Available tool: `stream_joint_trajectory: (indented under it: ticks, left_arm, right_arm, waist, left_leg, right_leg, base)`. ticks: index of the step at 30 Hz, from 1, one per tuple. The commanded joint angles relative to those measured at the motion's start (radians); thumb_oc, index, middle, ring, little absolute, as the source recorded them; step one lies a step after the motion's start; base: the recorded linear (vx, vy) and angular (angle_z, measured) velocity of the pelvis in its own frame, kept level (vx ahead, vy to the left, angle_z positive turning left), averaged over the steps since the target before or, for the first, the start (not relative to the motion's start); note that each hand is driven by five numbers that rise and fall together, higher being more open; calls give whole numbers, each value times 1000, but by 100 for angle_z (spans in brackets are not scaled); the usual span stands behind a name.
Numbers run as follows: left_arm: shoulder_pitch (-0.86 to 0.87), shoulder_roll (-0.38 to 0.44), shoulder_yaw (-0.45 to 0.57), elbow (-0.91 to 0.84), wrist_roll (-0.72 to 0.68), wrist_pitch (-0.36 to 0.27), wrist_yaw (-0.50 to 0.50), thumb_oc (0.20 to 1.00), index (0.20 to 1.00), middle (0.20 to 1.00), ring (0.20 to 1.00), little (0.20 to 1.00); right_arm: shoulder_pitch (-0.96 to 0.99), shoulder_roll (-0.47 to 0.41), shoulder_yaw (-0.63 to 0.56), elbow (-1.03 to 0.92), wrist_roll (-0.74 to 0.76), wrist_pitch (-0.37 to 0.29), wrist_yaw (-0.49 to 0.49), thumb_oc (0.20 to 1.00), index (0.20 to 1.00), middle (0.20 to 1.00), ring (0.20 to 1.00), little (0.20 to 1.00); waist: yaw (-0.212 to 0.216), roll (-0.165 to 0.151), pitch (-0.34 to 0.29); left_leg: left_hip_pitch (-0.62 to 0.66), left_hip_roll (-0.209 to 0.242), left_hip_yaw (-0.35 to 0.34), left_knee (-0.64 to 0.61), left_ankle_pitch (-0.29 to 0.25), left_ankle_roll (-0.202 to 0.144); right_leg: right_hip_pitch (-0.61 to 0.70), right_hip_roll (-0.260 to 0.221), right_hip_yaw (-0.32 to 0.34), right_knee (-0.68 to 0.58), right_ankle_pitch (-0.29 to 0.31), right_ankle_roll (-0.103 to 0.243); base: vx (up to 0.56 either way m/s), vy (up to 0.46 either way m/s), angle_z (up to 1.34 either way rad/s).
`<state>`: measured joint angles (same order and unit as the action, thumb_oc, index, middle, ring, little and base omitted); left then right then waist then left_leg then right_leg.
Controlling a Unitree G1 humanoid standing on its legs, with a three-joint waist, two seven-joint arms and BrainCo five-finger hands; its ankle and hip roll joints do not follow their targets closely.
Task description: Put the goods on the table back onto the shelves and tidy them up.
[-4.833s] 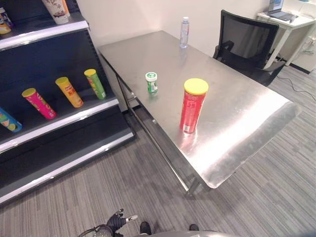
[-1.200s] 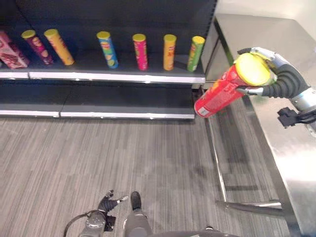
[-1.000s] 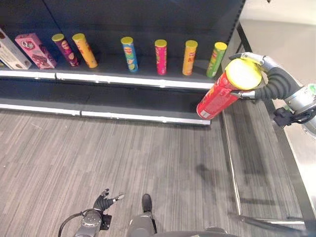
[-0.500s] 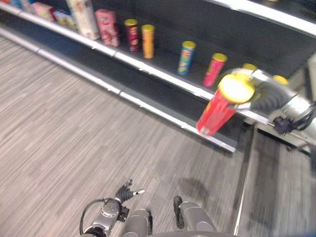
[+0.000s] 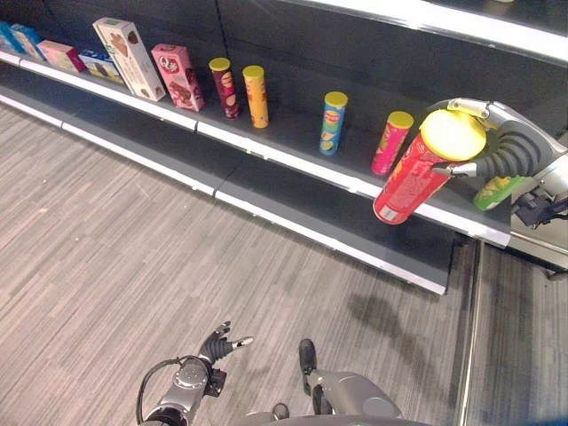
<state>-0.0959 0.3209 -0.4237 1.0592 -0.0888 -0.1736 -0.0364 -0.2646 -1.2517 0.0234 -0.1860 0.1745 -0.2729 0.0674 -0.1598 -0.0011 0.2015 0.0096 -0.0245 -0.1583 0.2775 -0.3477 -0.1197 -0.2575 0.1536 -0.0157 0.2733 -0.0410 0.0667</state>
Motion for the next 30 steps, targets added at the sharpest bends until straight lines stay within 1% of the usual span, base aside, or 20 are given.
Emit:
stream_joint_trajectory:
  ticks: [1,3,7,8,9,10,11,12,13,14,15,16,17,18,20,22,23,25,28,30]
  left_arm:
    - [95,25,220,-40,32,-18,17,1000,1000,1000,1000,1000]
    - [90,25,219,-25,35,-23,28,1000,1000,1000,1000,1000]
    - [82,43,240,-23,48,-26,30,1000,1000,1000,1000,1000]
    - [76,50,249,-18,50,-26,31,1000,1000,1000,1000,1000]
    - [83,67,269,-17,52,-16,37,1000,1000,1000,1000,1000]
    - [84,80,286,-21,44,-15,37,1000,1000,1000,1000,1000]
    - [85,80,286,-21,44,-15,37,1000,1000,1000,1000,1000]
    - [91,99,302,-30,43,-12,41,1000,1000,1000,1000,1000]
    - [91,100,302,-30,43,-12,41,1000,1000,1000,1000,1000]
    - [91,114,316,-4,48,-6,40,1000,1000,1000,1000,1000]
    - [91,114,316,-4,48,-6,40,1000,1000,1000,1000,1000]
    - [89,120,317,11,49,-5,41,1000,1000,1000,1000,1000]
    - [89,120,317,11,49,-6,41,1000,1000,1000,1000,1000]
    - [84,118,308,26,56,-1,41,1000,1000,1000,1000,1000]
    - [75,108,309,48,56,4,40,1000,1000,1000,1000,1000]
    - [74,108,309,49,56,4,40,1000,1000,1000,1000,1000]
    - [62,84,310,75,64,11,36,1000,1000,1000,1000,1000]
    - [57,79,308,70,64,12,34,1000,1000,1000,1000,1000]
    - [34,72,284,41,76,15,19,1000,1000,1000,1000,1000]
    - [29,70,270,24,80,13,15,1000,1000,1000,1000,1000]
  right_arm:
    - [17,42,-54,104,-36,1,-52,200,200,200,200,200]
    - [31,50,-61,107,-56,2,-58,200,200,200,200,200]
    - [13,102,-33,104,-89,19,-51,200,200,200,200,200]
    - [16,127,-31,109,-100,28,-54,200,200,200,200,200]
    - [-6,174,1,110,-124,42,-54,200,200,200,200,200]
    - [-15,189,14,105,-127,42,-54,200,200,200,200,200]
    - [-15,189,14,105,-127,42,-54,200,200,200,200,200]
    - [-10,205,11,97,-119,41,-58,200,200,200,200,200]
    - [-10,206,10,97,-119,41,-58,200,200,200,200,200]
    - [4,208,-2,103,-112,42,-56,200,200,200,200,200]
    - [4,208,-3,103,-112,43,-56,200,200,200,200,200]
    - [-5,205,-3,109,-101,38,-55,200,200,200,200,200]
    - [-7,205,-2,110,-101,38,-55,200,200,200,200,200]
    - [-26,199,9,114,-84,36,-55,200,200,200,200,200]
    - [-40,186,14,125,-74,30,-59,200,200,200,200,200]
    - [-42,186,15,125,-74,29,-59,200,200,200,200,200]
    - [-48,178,13,121,-57,31,-53,200,200,200,200,200]
    - [-45,179,14,115,-50,31,-53,200,200,200,200,200]
    - [-20,193,8,101,-30,24,-47,200,200,200,200,200]
    - [0,192,-9,93,-27,20,-50,200,200,200,200,200]
  waist:
    - [133,-43,-68]
    - [124,-33,-81]
    - [124,3,-84]
    - [122,5,-89]
    - [121,-5,-85]
    - [122,-13,-86]
    - [122,-14,-86]
    - [120,-29,-84]
    - [122,-30,-85]
    - [114,-46,-87]
    - [115,-46,-89]
    - [111,-52,-86]
    - [111,-52,-88]
    - [102,-57,-69]
    - [88,-56,-47]
    - [88,-56,-48]
    - [68,-64,-25]
    - [67,-67,-22]
    - [55,-81,-23]
    - [46,-78,-30]
  left_leg:
    - [-225,328,240,-291,438,-125]
    - [-252,345,241,-344,486,-142]
    - [-234,358,305,-280,494,-142]
    - [-233,347,325,-256,480,-142]
    - [-194,317,353,-246,438,-141]
    - [-185,305,373,-242,422,-127]
    - [-185,305,374,-242,422,-127]
    - [-174,281,401,-233,405,-104]
    - [-174,281,403,-233,405,-104]
    - [-146,257,419,-254,386,-84]
    - [-148,257,420,-255,388,-84]
    - [-137,230,429,-271,375,-64]
    - [-142,231,429,-272,377,-64]
    - [-125,183,430,-278,355,-31]
    - [-84,120,420,-299,328,-1]
    - [-86,120,421,-300,331,0]
    - [-30,41,395,-302,295,30]
    - [-10,20,387,-303,277,39]
    - [44,-26,385,-286,211,58]
    - [54,-32,376,-260,183,63]
  right_leg:
    - [377,-260,-45,-346,-99,152]
    - [398,-305,-39,-360,-107,186]
    - [388,-382,-41,-358,-67,195]
    - [379,-417,-41,-355,-36,195]
    - [322,-472,-9,-318,49,195]
    - [290,-488,6,-305,96,195]
    - [288,-488,7,-305,96,195]
    - [262,-501,10,-291,170,195]
    - [261,-501,12,-292,172,195]
    - [242,-456,37,-290,174,195]
    - [238,-455,38,-289,176,195]
    - [219,-399,38,-303,143,195]
    - [214,-399,39,-302,145,195]
    - [181,-319,29,-311,76,195]
    - [115,-224,49,-295,48,195]
    - [111,-224,49,-294,49,195]
    - [56,-118,45,-277,59,177]
    - [45,-95,26,-274,66,169]
    - [4,-56,-153,-252,88,154]
    - [22,-64,-178,-260,77,142]
  base:
    - [640,739,171]
    - [389,550,67]
    - [239,515,-91]
    - [325,714,-158]
    - [261,632,-200]
    - [146,404,-148]
    - [80,314,-168]
    - [58,201,-116]
    - [155,410,-88]
    - [91,211,-27]
    - [165,387,-8]
    - [63,177,8]
    - [133,428,20]
    - [110,391,11]
    - [139,403,-5]
    - [145,210,21]
    - [249,288,42]
    - [307,252,36]
    - [343,126,25]
    - [305,60,35]
